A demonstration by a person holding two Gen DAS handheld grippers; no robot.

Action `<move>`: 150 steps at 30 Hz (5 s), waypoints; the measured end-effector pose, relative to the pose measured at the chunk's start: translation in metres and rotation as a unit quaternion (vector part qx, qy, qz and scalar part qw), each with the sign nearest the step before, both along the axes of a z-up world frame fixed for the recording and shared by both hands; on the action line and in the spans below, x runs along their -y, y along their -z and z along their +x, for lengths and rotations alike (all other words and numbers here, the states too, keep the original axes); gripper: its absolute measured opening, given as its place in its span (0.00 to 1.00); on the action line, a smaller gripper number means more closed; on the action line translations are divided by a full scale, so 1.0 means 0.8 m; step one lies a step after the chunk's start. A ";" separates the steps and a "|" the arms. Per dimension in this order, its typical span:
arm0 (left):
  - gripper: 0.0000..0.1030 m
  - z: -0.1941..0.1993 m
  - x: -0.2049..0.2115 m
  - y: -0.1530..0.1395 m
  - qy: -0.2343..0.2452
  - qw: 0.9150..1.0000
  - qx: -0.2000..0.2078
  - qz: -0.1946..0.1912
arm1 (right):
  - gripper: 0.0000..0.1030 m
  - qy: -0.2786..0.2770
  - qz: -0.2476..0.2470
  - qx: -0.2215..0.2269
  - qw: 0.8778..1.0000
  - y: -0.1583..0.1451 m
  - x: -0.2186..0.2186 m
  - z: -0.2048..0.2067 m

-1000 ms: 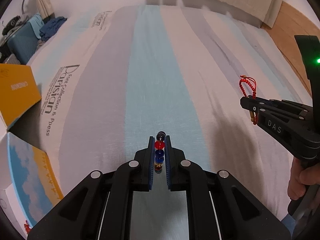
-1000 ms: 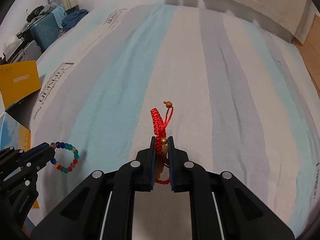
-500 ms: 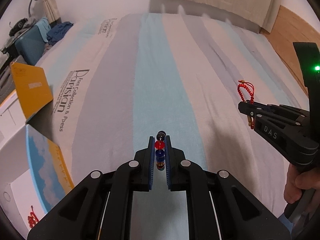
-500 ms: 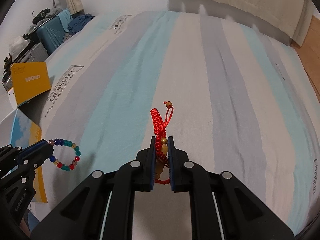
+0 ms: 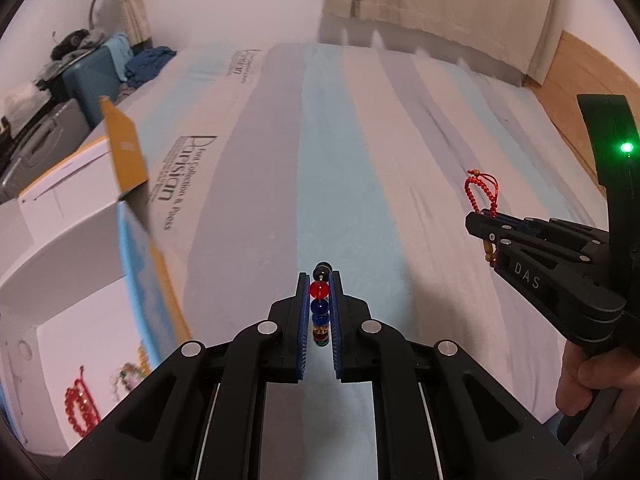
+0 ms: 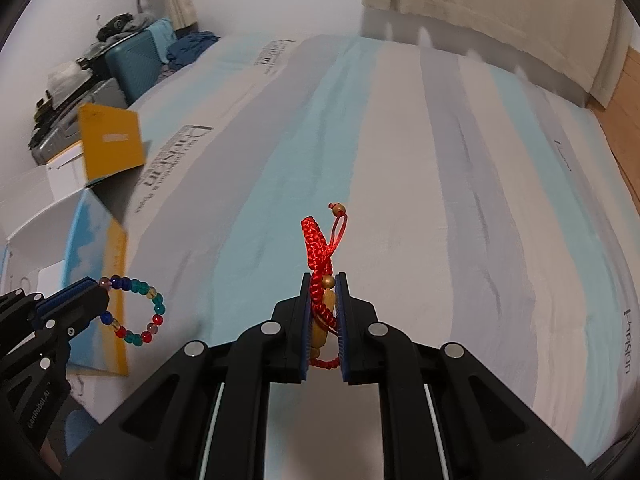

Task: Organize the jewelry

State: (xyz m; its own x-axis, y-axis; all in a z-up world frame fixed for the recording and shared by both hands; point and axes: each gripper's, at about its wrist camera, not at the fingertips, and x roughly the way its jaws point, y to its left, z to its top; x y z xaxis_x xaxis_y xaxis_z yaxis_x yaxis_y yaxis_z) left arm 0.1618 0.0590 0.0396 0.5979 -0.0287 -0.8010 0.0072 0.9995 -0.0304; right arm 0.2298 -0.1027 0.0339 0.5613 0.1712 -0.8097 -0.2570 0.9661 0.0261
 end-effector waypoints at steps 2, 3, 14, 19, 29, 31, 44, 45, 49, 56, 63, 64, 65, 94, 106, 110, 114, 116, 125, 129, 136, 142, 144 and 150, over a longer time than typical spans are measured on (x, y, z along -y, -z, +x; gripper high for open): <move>0.08 -0.010 -0.009 -0.006 -0.004 1.000 0.004 -0.002 | 0.10 -0.007 0.000 0.004 1.000 -0.006 -0.010 -0.009; 0.08 -0.015 -0.014 -0.010 -0.007 1.000 0.006 -0.004 | 0.10 -0.012 0.001 0.007 1.000 -0.011 -0.018 -0.015; 0.08 -0.068 -0.111 -0.049 -0.069 0.997 0.029 -0.014 | 0.10 -0.064 0.005 0.025 0.998 -0.043 -0.113 -0.048; 0.08 -0.094 -0.165 -0.061 -0.105 0.994 0.033 -0.008 | 0.10 -0.095 0.012 0.036 0.995 -0.057 -0.166 -0.066; 0.08 -0.149 -0.263 -0.059 -0.169 0.985 0.026 -0.012 | 0.10 -0.164 0.024 0.035 0.986 -0.060 -0.267 -0.105; 0.08 -0.157 -0.281 -0.053 -0.180 0.983 0.021 -0.014 | 0.10 -0.174 0.023 0.032 0.984 -0.055 -0.286 -0.111; 0.08 -0.181 -0.346 0.002 -0.219 0.975 -0.022 -0.023 | 0.10 -0.210 0.014 -0.017 0.977 0.007 -0.362 -0.129; 0.08 -0.181 -0.349 0.006 -0.221 0.975 -0.024 -0.024 | 0.10 -0.211 0.013 -0.022 0.977 0.011 -0.364 -0.129; 0.08 -0.180 -0.359 0.023 -0.225 0.973 -0.037 -0.025 | 0.10 -0.216 0.003 -0.041 0.976 0.035 -0.375 -0.126; 0.08 -0.172 -0.367 0.049 -0.224 0.972 -0.058 -0.027 | 0.10 -0.217 -0.008 -0.065 0.974 0.064 -0.388 -0.120; 0.08 -0.169 -0.374 0.066 -0.224 0.972 -0.069 -0.030 | 0.10 -0.220 -0.017 -0.082 0.972 0.087 -0.399 -0.120; 0.08 -0.169 -0.374 0.066 -0.224 0.972 -0.069 -0.029 | 0.10 -0.220 -0.018 -0.084 0.972 0.089 -0.400 -0.120; 0.08 -0.170 -0.374 0.066 -0.224 0.972 -0.069 -0.029 | 0.12 -0.220 -0.018 -0.084 0.972 0.090 -0.401 -0.121; 0.94 -0.293 -0.316 -0.007 -0.247 0.968 0.053 0.009 | 0.93 -0.185 0.060 0.045 0.980 -0.009 -0.303 -0.227; 0.94 -0.340 -0.269 -0.006 -0.242 0.968 0.073 0.008 | 0.93 -0.192 0.052 0.071 0.977 -0.010 -0.273 -0.288; 0.94 -0.345 -0.269 -0.007 -0.242 0.967 0.075 0.011 | 0.93 -0.193 0.050 0.077 0.977 -0.011 -0.272 -0.296; 0.94 -0.348 -0.271 -0.009 -0.245 0.966 0.076 0.012 | 0.93 -0.193 0.050 0.079 0.977 -0.012 -0.272 -0.301; 0.94 -0.348 -0.272 -0.010 -0.246 0.966 0.074 0.012 | 0.93 -0.191 0.049 0.078 0.977 -0.011 -0.273 -0.300; 0.94 -0.347 -0.275 -0.009 -0.243 0.967 0.070 0.013 | 0.93 -0.191 0.047 0.076 0.977 -0.011 -0.271 -0.301; 0.94 -0.347 -0.275 -0.011 -0.243 0.967 0.072 0.014 | 0.93 -0.192 0.045 0.078 0.977 -0.011 -0.273 -0.302; 0.94 -0.344 -0.280 -0.008 -0.247 0.967 0.062 0.001 | 0.93 -0.193 0.043 0.077 0.977 -0.011 -0.274 -0.303; 0.94 -0.343 -0.279 -0.007 -0.252 0.966 0.061 0.009 | 0.93 -0.192 0.040 0.077 0.978 -0.011 -0.274 -0.302; 0.94 -0.341 -0.278 -0.005 -0.255 0.965 0.057 0.017 | 0.93 -0.193 0.040 0.076 0.977 -0.011 -0.274 -0.302; 0.94 -0.339 -0.278 0.003 -0.262 0.964 0.051 0.013 | 0.93 -0.194 0.038 0.075 0.977 -0.009 -0.275 -0.302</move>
